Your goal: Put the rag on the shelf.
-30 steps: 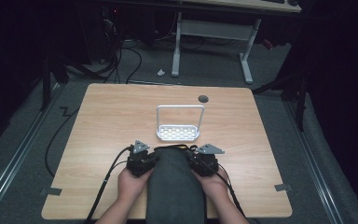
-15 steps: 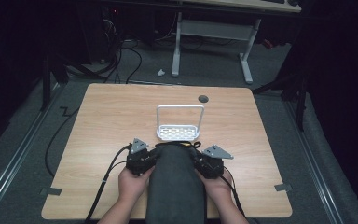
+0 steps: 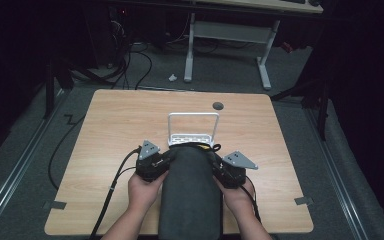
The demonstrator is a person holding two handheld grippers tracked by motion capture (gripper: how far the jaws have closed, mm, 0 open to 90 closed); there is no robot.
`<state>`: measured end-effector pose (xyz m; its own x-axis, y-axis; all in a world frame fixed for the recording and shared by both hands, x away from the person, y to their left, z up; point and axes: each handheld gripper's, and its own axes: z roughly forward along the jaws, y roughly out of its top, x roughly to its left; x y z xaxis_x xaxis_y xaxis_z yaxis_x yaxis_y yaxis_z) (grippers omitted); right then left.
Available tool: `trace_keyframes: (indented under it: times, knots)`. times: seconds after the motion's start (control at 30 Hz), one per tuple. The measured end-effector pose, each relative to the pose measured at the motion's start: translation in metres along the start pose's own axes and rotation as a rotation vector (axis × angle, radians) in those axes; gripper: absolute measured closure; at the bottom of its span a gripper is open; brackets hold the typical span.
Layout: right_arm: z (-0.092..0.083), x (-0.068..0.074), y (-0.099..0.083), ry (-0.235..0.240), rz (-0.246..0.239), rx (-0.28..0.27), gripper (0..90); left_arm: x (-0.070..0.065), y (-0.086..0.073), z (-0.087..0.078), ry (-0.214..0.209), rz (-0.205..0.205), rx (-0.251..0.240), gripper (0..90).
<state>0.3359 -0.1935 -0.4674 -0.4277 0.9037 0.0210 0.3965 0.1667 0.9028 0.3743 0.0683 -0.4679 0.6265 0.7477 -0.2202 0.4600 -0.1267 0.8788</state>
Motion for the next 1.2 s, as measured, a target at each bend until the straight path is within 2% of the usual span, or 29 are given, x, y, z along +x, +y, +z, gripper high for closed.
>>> trace_keyframes:
  times: [0.1,0.2,0.4,0.7,1.2]
  knots:
    - [-0.002,0.0,0.006,0.0,0.004,-0.015,79.1,0.001,0.006,-0.003,0.003,0.008,-0.012,78.5]
    - [-0.003,0.002,0.013,-0.007,-0.015,-0.03,79.1,0.002,0.011,-0.007,0.009,0.017,-0.029,78.6]
    - [-0.003,0.004,0.024,-0.017,-0.023,-0.063,79.0,0.003,0.023,-0.012,0.019,0.043,-0.07,79.0]
    - [-0.014,0.004,0.043,-0.034,-0.036,-0.11,79.0,-0.003,0.04,-0.02,0.009,0.061,-0.127,79.2]
    - [-0.031,0.002,0.09,-0.049,-0.065,-0.206,79.0,-0.01,0.088,-0.038,0.018,0.107,-0.227,79.6]
